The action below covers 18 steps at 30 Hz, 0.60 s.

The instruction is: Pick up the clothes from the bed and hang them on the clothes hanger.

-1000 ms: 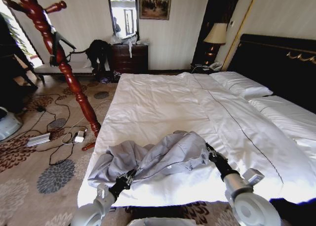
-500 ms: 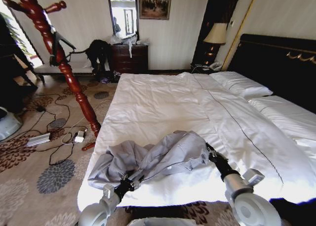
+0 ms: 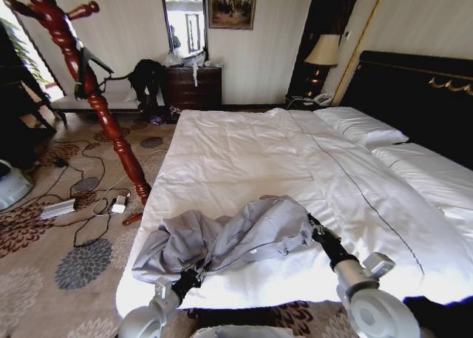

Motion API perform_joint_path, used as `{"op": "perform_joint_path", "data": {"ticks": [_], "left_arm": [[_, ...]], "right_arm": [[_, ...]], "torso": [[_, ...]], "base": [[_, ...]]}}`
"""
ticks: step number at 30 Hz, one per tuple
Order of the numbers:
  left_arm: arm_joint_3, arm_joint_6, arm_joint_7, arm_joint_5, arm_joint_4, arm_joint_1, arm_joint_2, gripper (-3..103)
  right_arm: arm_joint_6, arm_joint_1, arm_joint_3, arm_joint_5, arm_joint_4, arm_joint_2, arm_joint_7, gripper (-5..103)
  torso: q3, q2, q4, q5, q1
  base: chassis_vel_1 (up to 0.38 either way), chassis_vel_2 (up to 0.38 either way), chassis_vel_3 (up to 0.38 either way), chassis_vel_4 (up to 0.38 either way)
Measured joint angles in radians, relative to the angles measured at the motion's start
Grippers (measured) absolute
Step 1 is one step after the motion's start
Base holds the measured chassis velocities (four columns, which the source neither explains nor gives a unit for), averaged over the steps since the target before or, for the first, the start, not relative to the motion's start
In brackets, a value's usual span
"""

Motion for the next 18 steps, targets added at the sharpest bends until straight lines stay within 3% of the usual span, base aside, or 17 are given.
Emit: {"op": "perform_joint_path", "data": {"ticks": [1,2,9,18], "left_arm": [[0.000,0.000,0.000,0.000,0.000,0.000,0.000,10],[0.000,0.000,0.000,-0.001,0.001,0.000,0.000,2],[-0.011,-0.003,0.000,0.002,-0.018,0.008,0.008,0],[-0.157,-0.008,-0.023,-0.084,-0.191,0.024,0.078,0]], "right_arm": [[0.000,0.001,0.000,0.000,0.000,0.000,0.000,0],[0.000,0.002,-0.001,0.000,0.000,0.001,0.000,0],[0.001,0.004,-0.005,-0.004,-0.001,0.004,0.000,0],[-0.001,0.015,0.020,0.033,0.026,-0.019,0.021,0]], "torso": [[0.000,0.000,0.0000,0.0000,0.000],[0.000,0.000,0.0000,0.0000,0.000],[0.000,0.000,0.0000,0.0000,0.000],[0.000,0.000,0.0000,0.0000,0.000]], "base": [[0.000,0.000,0.000,0.000],[0.000,0.000,0.000,0.000],[0.000,0.000,0.000,0.000],[0.000,0.000,0.000,0.000]]}}
